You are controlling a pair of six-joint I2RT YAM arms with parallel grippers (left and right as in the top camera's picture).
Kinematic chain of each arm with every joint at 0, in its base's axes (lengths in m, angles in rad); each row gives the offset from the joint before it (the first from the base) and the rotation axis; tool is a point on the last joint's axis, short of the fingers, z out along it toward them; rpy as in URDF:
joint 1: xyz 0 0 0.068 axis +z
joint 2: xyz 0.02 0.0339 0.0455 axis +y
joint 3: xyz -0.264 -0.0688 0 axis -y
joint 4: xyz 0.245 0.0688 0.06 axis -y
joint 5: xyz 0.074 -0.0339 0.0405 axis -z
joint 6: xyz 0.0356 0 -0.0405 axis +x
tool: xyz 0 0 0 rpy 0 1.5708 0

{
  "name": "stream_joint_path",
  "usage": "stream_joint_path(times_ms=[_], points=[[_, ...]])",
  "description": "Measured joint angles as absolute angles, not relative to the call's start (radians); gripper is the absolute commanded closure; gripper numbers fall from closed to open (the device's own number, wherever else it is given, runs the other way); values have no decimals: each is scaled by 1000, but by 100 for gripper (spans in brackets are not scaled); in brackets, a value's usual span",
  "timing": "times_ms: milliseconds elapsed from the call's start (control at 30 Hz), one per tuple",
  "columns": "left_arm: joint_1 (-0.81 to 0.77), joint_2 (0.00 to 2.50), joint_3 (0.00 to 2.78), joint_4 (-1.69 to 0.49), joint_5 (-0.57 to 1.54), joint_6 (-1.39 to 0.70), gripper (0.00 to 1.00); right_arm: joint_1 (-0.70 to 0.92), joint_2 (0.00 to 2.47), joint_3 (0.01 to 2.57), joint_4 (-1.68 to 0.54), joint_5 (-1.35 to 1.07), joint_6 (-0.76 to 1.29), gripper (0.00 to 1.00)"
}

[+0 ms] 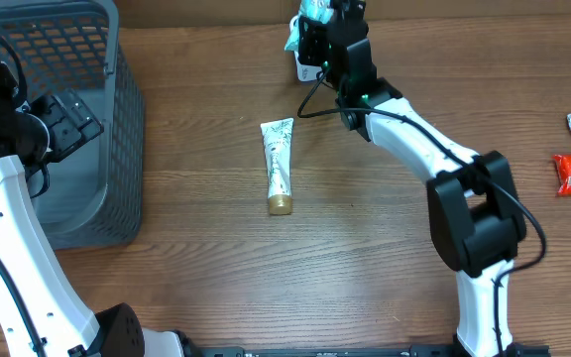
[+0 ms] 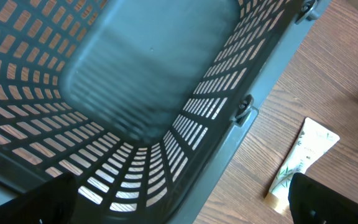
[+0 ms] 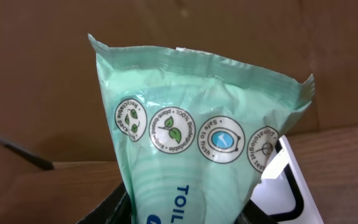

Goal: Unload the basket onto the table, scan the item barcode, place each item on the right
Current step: 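Hold the tissue pack under the white scanner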

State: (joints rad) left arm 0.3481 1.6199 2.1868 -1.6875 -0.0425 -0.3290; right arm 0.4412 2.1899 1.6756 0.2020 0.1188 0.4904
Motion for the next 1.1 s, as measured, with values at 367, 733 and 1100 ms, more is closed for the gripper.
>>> stream_joint_path(times_ms=[367, 733, 1100], points=[[348, 1620, 2187, -1688, -43, -329, 0, 405, 2305, 1676, 253, 123, 587, 60], [348, 1620, 2187, -1687, -43, -329, 0, 394, 2305, 1680, 379, 118, 592, 55], [348, 1620, 2187, -1688, -43, -329, 0, 342, 2311, 1828, 44, -20, 474, 59]])
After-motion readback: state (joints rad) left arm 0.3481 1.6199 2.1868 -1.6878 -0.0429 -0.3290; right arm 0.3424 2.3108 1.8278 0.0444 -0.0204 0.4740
